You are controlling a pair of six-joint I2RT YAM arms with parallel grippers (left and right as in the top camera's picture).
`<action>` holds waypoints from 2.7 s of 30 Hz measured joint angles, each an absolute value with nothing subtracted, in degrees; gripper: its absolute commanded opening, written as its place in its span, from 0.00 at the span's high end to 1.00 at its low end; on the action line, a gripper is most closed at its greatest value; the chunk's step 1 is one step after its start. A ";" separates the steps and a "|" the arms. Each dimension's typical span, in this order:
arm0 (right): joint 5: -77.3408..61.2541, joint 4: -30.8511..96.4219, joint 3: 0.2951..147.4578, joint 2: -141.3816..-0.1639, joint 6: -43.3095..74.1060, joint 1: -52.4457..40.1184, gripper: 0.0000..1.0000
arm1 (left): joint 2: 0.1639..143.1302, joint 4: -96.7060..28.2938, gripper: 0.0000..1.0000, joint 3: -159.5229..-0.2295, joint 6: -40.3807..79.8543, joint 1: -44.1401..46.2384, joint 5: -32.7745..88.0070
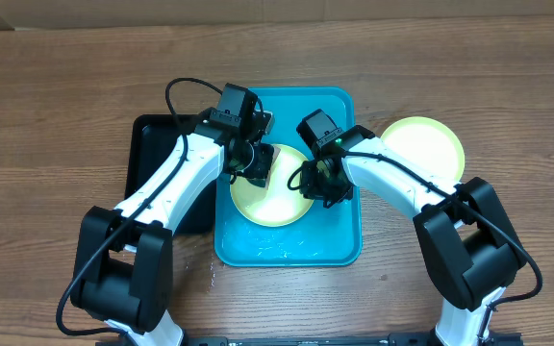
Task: Clean dirty plates on tray and stack at the side
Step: 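Scrub the yellow plate with the sponge in the left gripper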
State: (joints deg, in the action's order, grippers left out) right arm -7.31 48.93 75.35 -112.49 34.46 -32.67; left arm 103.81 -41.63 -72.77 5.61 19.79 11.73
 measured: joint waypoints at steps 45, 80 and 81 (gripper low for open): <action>-7.46 47.97 75.35 -112.46 35.99 -32.29 0.96 | 107.04 -44.53 0.96 -72.77 10.59 19.79 5.89; -6.61 46.94 75.35 -112.46 34.68 -33.04 0.96 | 115.96 -57.28 0.96 -86.59 4.29 12.75 25.69; -6.59 46.94 75.35 -112.46 34.70 -33.04 0.96 | 115.96 -57.41 0.96 -86.59 4.32 12.75 24.03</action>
State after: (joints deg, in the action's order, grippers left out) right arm -6.59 46.94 75.35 -112.46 34.70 -33.04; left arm 115.96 -57.41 -86.59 4.32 12.75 24.03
